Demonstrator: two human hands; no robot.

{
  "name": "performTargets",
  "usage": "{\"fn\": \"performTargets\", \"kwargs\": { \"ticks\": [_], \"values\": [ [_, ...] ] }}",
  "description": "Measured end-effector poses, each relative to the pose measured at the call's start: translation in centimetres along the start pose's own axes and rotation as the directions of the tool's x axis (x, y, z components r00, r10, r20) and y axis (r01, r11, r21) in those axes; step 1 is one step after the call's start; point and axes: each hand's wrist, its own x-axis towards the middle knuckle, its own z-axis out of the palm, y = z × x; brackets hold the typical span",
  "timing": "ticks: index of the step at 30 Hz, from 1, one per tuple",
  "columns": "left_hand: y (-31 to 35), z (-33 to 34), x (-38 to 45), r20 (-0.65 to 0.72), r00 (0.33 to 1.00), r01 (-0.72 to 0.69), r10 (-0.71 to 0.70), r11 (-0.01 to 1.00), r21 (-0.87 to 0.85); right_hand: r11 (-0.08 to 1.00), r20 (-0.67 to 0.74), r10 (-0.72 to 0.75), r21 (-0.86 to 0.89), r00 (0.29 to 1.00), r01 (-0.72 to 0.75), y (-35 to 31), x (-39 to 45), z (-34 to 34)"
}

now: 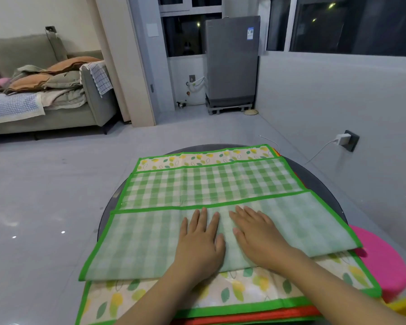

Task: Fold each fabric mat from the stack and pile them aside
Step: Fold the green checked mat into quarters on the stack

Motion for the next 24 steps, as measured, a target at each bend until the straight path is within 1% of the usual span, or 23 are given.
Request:
{"fn": "performTargets", "kwargs": {
  "ticks": [2,4,8,10,16,18,19,21,24],
  "values": [
    [-0.2,0.4,-0.1,-0.027,1.0,-0.006,0.007,1.0,0.022,1.0,0.012,0.011,-0.015,1.0,-0.011,0.5,-0.7,0.6],
    [-0.3,0.5,-0.1,-0.03,1.0,-0.005,0.005,1.0,0.018,0.998,-0.004,0.052,-0.023,0.999,-0.052,1.7,-1.1,0.8],
    [-0.2,0.4,-0.2,-0.025,1.0,-0.007,0.008,1.0,0.03,0.974,-0.033,0.218,-0.056,0.976,-0.219,6.1,-2.2,-0.1],
    [-0.2,0.4,-0.3,-0.026,1.0,-0.005,0.006,0.999,0.043,0.957,-0.042,0.277,-0.078,0.96,-0.28,7.9,-2.9,-0.7],
    [0.0,0.3,-0.3,-0.033,0.999,-0.001,0.002,0.999,0.044,0.948,-0.029,0.307,-0.072,0.951,-0.309,8.4,-3.1,-1.1],
    [0.0,0.3,-0.3,-0.034,0.999,-0.002,0.004,0.999,0.046,0.958,-0.006,0.284,-0.034,0.959,-0.284,7.4,-2.7,-1.5],
    [0.0,0.3,-0.4,-0.034,0.999,-0.001,0.002,0.999,0.045,0.969,0.007,0.248,-0.002,0.969,-0.248,6.7,-2.5,-1.7],
    [0.1,0.3,-0.4,-0.032,0.999,0.005,-0.004,0.999,0.041,0.989,0.018,0.144,0.039,0.989,-0.145,4.7,-1.8,-1.8],
    [0.0,0.3,-0.2,-0.029,1.0,0.009,-0.008,0.999,0.033,0.999,0.021,0.016,0.045,1.0,-0.017,1.8,-0.5,-1.1]
  ]
}}
